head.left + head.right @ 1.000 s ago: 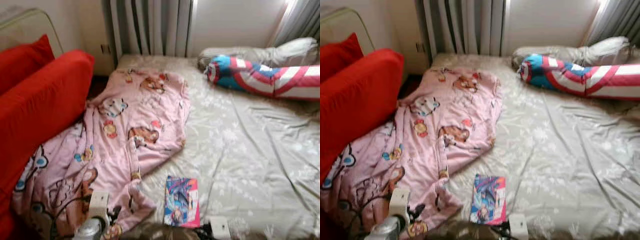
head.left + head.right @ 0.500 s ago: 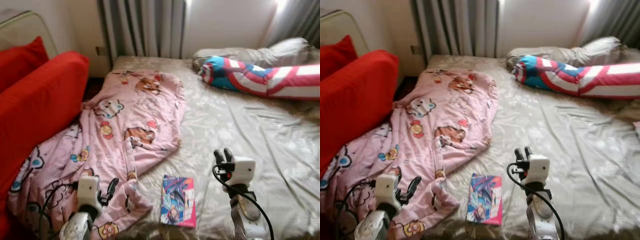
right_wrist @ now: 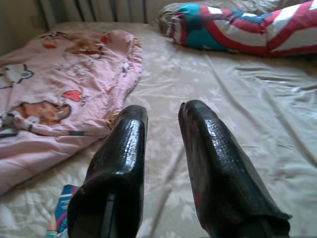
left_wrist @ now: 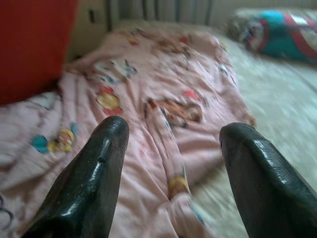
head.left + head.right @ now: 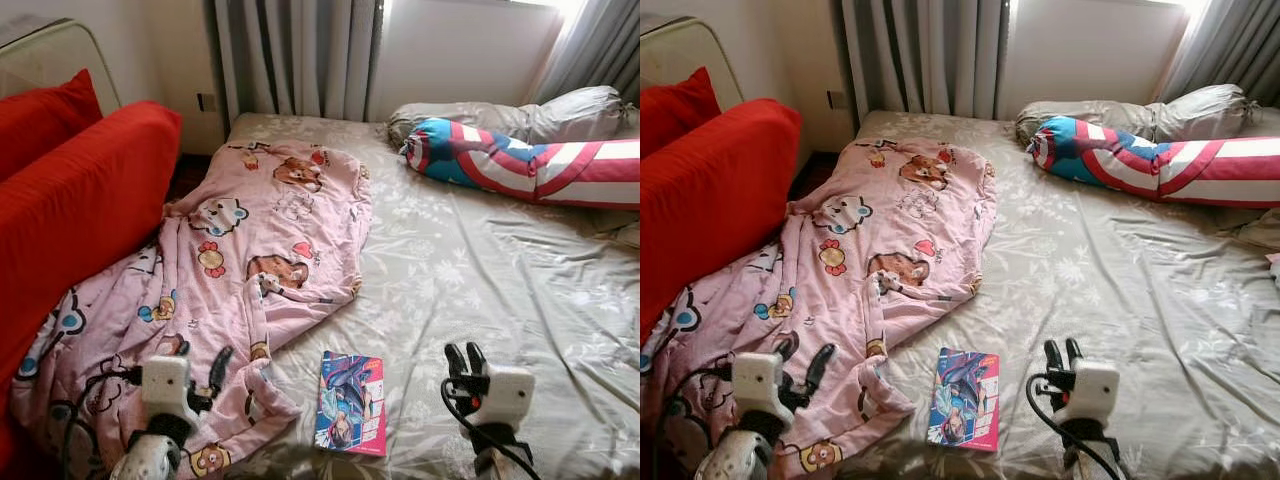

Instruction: Clean up the room

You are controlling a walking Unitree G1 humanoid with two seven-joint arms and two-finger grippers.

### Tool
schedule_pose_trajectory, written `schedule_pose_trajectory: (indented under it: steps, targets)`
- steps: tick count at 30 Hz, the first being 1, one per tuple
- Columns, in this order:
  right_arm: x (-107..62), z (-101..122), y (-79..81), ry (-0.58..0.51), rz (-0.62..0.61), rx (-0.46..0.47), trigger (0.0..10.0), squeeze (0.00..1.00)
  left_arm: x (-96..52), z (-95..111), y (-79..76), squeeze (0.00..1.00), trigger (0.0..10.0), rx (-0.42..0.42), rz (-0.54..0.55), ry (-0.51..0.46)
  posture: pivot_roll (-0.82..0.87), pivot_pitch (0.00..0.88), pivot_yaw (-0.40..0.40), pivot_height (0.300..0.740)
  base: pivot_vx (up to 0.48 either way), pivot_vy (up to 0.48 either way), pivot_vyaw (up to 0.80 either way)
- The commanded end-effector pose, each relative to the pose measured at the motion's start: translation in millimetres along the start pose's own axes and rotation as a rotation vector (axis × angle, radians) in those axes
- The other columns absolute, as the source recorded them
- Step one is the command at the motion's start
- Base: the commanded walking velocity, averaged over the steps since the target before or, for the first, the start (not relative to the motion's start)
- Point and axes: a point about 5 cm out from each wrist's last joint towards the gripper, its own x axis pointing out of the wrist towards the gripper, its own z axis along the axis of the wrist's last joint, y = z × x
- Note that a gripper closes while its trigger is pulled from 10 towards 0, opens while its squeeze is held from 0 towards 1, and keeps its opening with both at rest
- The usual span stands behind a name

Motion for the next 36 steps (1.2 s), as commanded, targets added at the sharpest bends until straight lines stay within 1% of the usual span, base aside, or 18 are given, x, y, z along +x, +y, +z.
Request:
schedule_pose_trajectory:
  steps: [1, 2, 4, 5, 6, 7, 12, 19, 20, 26, 33, 34, 35, 36]
  targets:
    - [1.3, 5, 2.1, -0.013, 0.01, -0.015, 10.0, 0.0, 1.8, -1, -1.7, 0.0, 10.0, -0.003, 0.001, 0.018, -0.04, 0.0, -0.053, 0.74, 0.0, 0.0, 0.0]
    - [1.3, 5, 2.1, -0.013, 0.01, -0.015, 10.0, 0.0, 1.8, -1, -1.7, 0.0, 10.0, -0.003, 0.001, 0.018, -0.04, 0.0, -0.053, 0.74, 0.0, 0.0, 0.0]
    - [2.3, 10, 4.0, -0.009, 0.014, -0.022, 10.0, 0.0, 8.3, 7, -6.6, 0.0, 10.0, 0.002, -0.022, 0.004, -0.04, 0.0, -0.05, 0.74, 0.0, 0.0, 0.0]
    - [2.4, 12, 4.4, -0.009, 0.012, -0.021, 10.0, 0.0, 9.1, 9, -7.2, 0.0, 10.0, 0.001, -0.026, 0.003, -0.04, 0.007, -0.05, 0.74, 0.0, 0.0, 0.0]
    - [2.1, 13, 5.8, -0.012, 0.018, -0.011, 10.0, 0.72, 9.5, 10, -7.1, 0.0, 10.0, 0.001, -0.026, 0.004, -0.04, 0.009, -0.05, 0.74, 0.0, 0.0, 0.0]
    - [1.6, 13, 5.9, -0.013, 0.013, -0.01, 10.0, 1.0, 9.7, 11, -7.1, 0.0, 10.0, 0.001, -0.026, 0.005, -0.04, 0.017, -0.048, 0.74, 0.0, 0.0, 0.0]
    - [0.6, 13, 7.3, -0.009, 0.011, 0.011, 10.0, 1.0, 9.0, 11, -6.5, 0.0, 10.0, 0.002, -0.028, 0.012, -0.04, 0.032, -0.046, 0.74, 0.0, 0.0, 0.0]
    - [2.2, 17, 13.0, 0.003, 0.036, 0.001, 10.0, 1.0, 8.0, 12, -6.5, 0.0, 10.0, -0.003, -0.026, 0.023, -0.04, 0.048, -0.051, 0.74, 0.0, 0.0, 0.0]
    - [2.3, 16, 13.6, 0.011, 0.043, -0.006, 10.0, 0.0, 8.0, 12, -6.9, 0.0, 10.0, -0.004, -0.027, 0.024, -0.04, 0.049, -0.051, 0.74, 0.0, 0.0, 0.0]
    - [4.2, 11, 13.5, 0.063, 0.043, -0.026, 10.0, 0.0, 9.0, 13, -7.3, 0.0, 10.0, -0.011, -0.027, 0.022, -0.04, 0.051, -0.053, 0.736, 0.0, 0.0, 0.0]
    - [3.9, 10, 16.0, 0.076, 0.064, -0.025, 10.0, 0.0, 8.5, 13, -7.4, 0.0, 10.0, -0.012, -0.026, 0.029, -0.04, 0.055, -0.057, 0.691, 0.0, 0.0, 0.0]
    - [3.9, 10, 16.0, 0.076, 0.064, -0.025, 10.0, 0.0, 8.5, 13, -7.4, 0.0, 10.0, -0.012, -0.026, 0.029, -0.04, 0.055, -0.057, 0.691, 0.0, 0.0, 0.0]
    - [3.9, 9, 16.6, 0.08, 0.072, -0.024, 10.0, 0.0, 8.4, 13, -7.9, 0.0, 10.0, -0.013, -0.026, 0.03, -0.04, 0.056, -0.058, 0.676, 0.0, 0.0, 0.0]
    - [3.8, 9, 16.9, 0.082, 0.075, -0.024, 10.0, 0.0, 8.4, 13, -8.0, 0.0, 10.0, -0.013, -0.026, 0.03, -0.04, 0.056, -0.058, 0.672, 0.0, 0.0, 0.0]
